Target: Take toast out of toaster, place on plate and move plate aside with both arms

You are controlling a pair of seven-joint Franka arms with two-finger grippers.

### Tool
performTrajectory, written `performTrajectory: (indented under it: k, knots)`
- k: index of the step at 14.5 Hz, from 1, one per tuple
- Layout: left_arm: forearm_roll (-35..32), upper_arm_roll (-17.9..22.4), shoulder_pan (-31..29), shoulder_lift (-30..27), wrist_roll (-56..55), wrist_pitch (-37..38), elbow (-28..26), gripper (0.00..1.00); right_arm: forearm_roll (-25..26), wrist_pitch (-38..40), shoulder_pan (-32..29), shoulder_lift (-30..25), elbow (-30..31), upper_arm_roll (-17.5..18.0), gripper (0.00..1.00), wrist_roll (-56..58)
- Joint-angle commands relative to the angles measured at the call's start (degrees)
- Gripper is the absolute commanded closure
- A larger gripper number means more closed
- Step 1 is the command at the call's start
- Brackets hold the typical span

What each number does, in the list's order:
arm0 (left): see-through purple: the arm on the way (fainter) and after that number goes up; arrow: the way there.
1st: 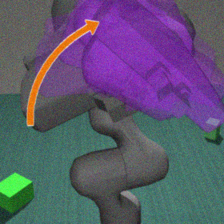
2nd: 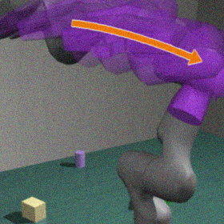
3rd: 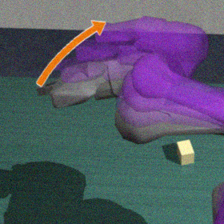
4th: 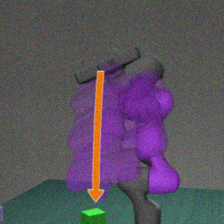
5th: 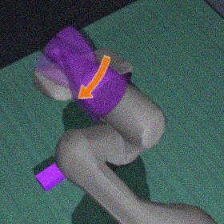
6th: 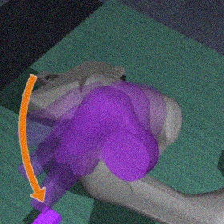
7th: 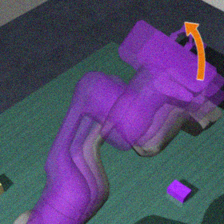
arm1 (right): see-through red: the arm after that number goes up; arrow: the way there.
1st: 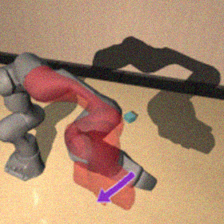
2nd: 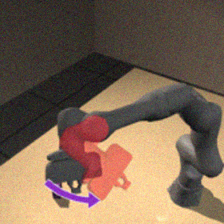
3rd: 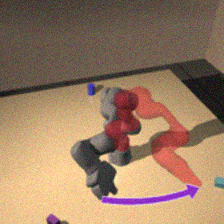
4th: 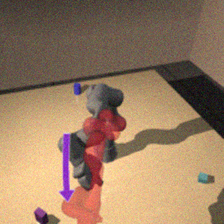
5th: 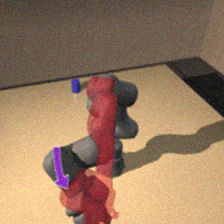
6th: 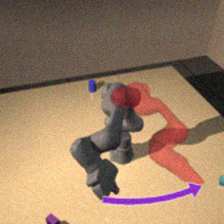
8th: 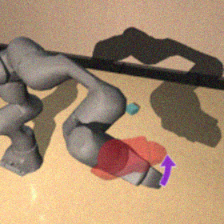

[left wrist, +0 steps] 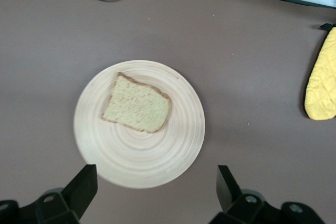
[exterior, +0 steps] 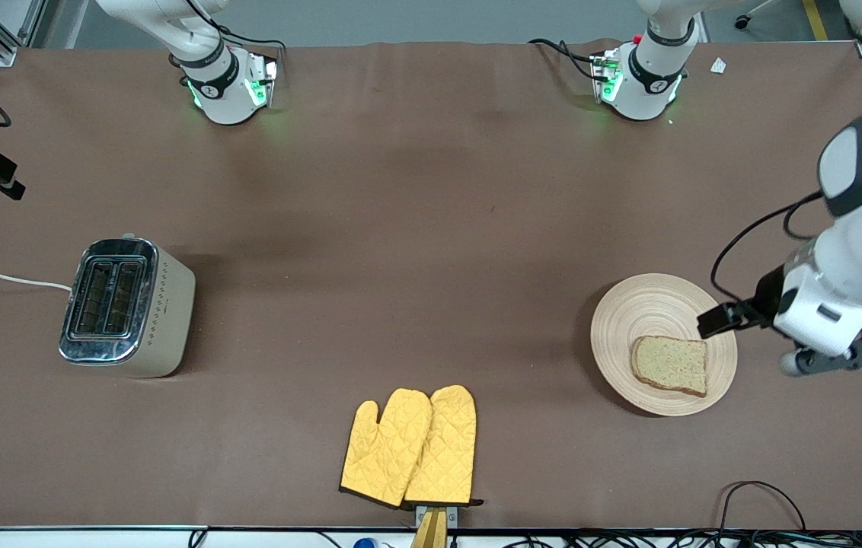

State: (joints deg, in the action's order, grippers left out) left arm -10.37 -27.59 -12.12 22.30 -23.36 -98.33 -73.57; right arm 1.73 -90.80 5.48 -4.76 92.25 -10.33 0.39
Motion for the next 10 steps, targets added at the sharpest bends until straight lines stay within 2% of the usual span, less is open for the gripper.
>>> performTrajectory:
  k: [1,4,6,8,10]
  knots:
    - [-1.84,0.61,-0.45,-6.29,2.69,3.83,-1.75,0.00,0.02,-0.07,-0.74,-0.25,0.30,0.49,0.00,0.75]
    - [-0.27,1.22,-1.67,-12.09,11.29,7.52,-1.66,0.00,0.02,-0.07,-0.82,-0.34,0.30,0.49,0.00,0.75]
    - [-0.09,3.58,-0.46,-16.04,12.98,10.94,-2.53,0.00,0.02,-0.07,-0.74,-0.25,0.30,0.49,0.00,0.75]
    - [4.36,10.32,4.62,-18.51,15.78,14.20,-3.42,0.00,0.02,-0.08,-0.82,-0.34,0.30,0.49,0.00,0.75]
    - [7.81,16.66,8.75,-21.41,15.98,14.92,-6.56,0.00,-0.06,-0.16,-0.74,-0.34,0.30,0.49,0.00,0.66]
